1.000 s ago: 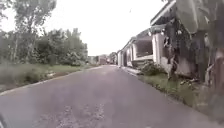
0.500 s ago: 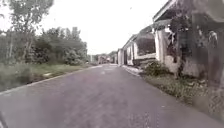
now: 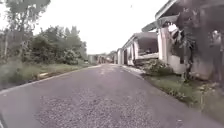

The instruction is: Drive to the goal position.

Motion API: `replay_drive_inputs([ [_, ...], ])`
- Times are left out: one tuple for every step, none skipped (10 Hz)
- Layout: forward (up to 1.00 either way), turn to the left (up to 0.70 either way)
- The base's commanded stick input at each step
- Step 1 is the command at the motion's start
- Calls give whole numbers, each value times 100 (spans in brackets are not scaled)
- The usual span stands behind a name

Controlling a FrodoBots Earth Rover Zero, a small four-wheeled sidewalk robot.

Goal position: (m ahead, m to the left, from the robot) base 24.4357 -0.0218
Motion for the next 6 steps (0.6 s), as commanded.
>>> replay_drive_inputs([
  [70, 0],
  [70, 0],
  [70, 0],
  [70, 0],
  [70, 0],
  [70, 0],
])
